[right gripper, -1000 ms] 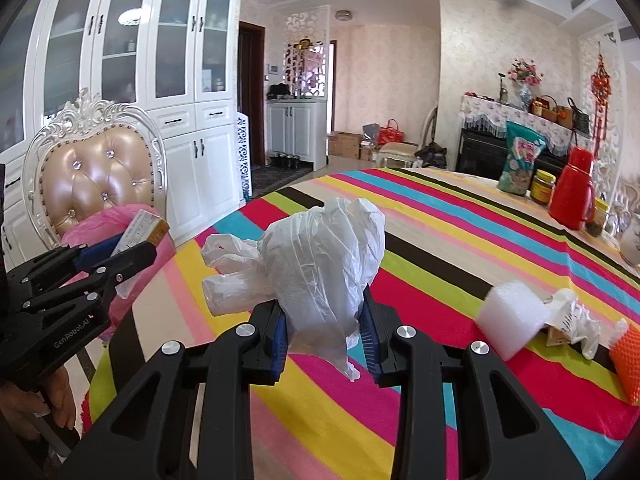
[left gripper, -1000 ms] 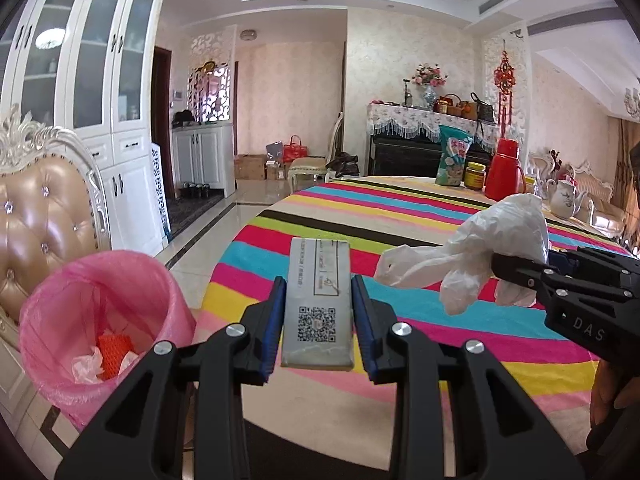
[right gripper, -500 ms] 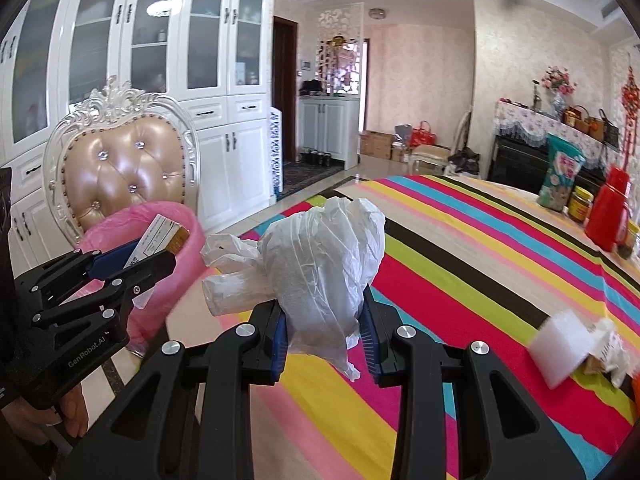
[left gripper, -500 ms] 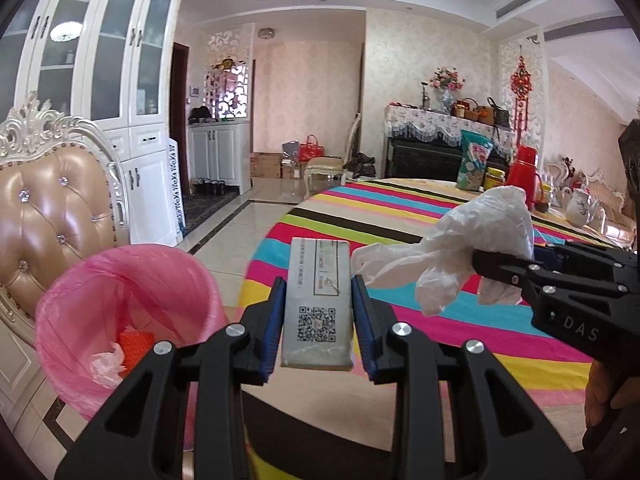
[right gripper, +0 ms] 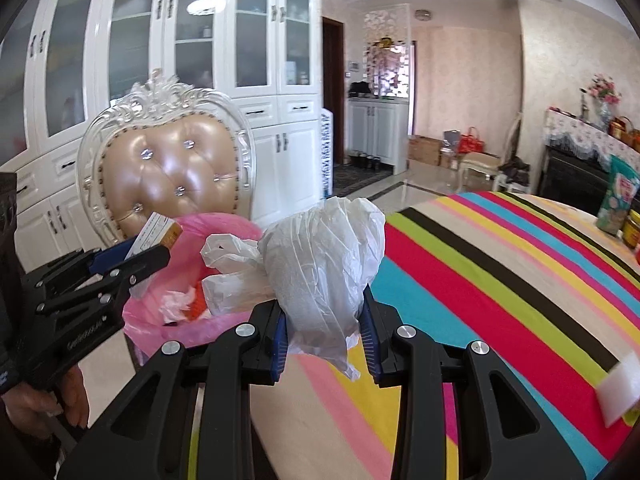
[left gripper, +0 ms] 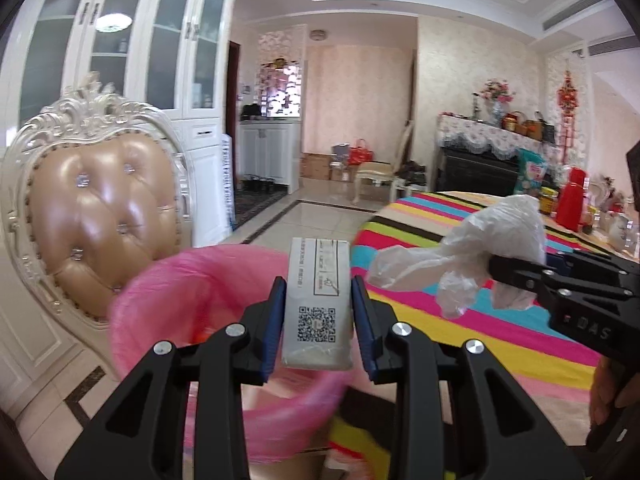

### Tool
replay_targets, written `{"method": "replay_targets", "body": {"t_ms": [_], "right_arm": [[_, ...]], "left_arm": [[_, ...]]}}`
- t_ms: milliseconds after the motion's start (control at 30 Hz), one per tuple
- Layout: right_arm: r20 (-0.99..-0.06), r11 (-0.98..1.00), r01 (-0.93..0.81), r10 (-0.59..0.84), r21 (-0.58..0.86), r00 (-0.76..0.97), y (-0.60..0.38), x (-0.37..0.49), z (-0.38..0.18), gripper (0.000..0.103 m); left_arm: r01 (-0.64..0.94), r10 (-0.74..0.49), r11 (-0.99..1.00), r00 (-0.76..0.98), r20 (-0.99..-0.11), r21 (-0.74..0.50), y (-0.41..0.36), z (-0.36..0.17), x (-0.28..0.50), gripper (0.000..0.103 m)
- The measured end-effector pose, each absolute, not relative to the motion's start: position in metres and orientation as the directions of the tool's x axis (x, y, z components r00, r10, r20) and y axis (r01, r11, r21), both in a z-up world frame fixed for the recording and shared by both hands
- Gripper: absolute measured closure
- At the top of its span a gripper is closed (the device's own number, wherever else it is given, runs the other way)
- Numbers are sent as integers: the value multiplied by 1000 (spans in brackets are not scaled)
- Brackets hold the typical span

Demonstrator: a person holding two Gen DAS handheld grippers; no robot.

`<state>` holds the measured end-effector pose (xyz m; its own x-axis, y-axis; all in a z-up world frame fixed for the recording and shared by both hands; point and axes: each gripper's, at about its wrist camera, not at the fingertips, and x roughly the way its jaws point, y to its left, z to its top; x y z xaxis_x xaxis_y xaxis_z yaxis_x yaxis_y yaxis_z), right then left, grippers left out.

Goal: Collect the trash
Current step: 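Carry the QR box and plastic bag over the pink wastebasket with both tools, then open both tools over the wastebasket to drop the box and bag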

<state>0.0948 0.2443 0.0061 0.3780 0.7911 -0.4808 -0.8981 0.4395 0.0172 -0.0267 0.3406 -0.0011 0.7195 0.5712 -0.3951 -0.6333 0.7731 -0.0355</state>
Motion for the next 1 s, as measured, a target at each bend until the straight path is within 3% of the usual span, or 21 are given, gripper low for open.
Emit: {"method": "replay_targets", "body": {"t_ms": [267, 733, 767, 833, 867, 900, 933, 1000], "right_arm": [[-503, 378, -924, 809, 52, 302, 295, 84, -2, 70], [-581, 303, -951, 785, 56, 216, 368, 74, -30, 69], [-581, 298, -953, 786, 54, 213, 370, 74, -29, 68], [-587, 282, -958, 784, 47, 202, 376, 72, -30, 61], [-584, 279, -959, 786, 42, 203, 378, 72, -30, 53], [-580, 280, -959, 789, 42, 205, 379, 72, -29, 34], [-563, 291, -955, 799, 51, 213, 376, 73, -28, 28], [-560, 290, -955, 802, 61, 207, 373, 74, -26, 28]], "left_arm": [[-704, 624, 709, 657, -423, -48, 392, -8, -52, 71], [-720, 612, 692, 616, -497, -40, 468, -37, -56, 69], [-722, 611, 691, 614, -500, -41, 471, -38, -56, 68], [-722, 609, 690, 612, -505, -42, 478, -41, -56, 53], [-727, 615, 686, 607, -504, -39, 478, -41, -57, 41], [-742, 631, 670, 591, -502, -31, 479, -41, -58, 30], [-756, 647, 654, 579, -496, -30, 480, -41, -62, 27], [-768, 657, 638, 575, -487, -45, 479, -40, -70, 27]]}}
